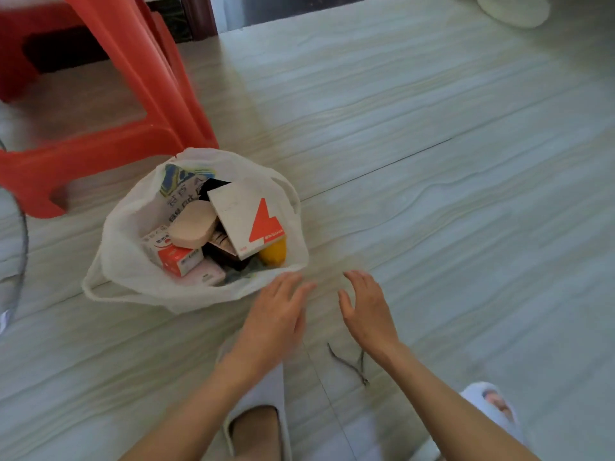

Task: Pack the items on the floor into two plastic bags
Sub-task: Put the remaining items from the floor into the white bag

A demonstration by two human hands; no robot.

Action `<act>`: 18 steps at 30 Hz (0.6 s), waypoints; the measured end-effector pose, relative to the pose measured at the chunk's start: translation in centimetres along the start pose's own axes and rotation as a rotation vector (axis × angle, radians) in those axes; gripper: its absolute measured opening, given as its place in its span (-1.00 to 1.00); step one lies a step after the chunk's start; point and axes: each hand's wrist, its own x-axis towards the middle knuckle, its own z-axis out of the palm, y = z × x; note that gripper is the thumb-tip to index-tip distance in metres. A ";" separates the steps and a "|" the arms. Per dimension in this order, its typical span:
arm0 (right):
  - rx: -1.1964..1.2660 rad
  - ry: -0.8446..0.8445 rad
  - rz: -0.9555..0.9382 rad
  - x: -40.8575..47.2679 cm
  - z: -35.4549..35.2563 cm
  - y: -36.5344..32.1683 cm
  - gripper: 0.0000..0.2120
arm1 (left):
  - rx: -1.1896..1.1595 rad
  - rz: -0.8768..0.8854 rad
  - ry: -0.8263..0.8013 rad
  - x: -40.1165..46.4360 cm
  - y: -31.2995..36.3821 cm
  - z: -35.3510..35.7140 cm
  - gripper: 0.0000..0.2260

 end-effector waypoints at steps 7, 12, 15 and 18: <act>-0.067 -0.165 0.365 -5.7 3.1 7.6 -0.38 | 0.370 0.051 -0.727 0.0 1.0 6.9 -0.13; -0.238 -0.199 0.330 -6.9 5.1 9.2 -0.33 | 0.422 0.146 -0.741 0.6 0.1 9.1 -0.06; -0.235 -0.165 0.232 -6.3 5.8 9.5 -0.54 | 0.408 0.092 -0.815 0.9 0.3 9.3 -0.14; -0.201 -0.167 0.203 -5.2 5.6 9.6 -0.67 | 0.383 0.059 -0.800 0.6 0.2 9.4 -0.15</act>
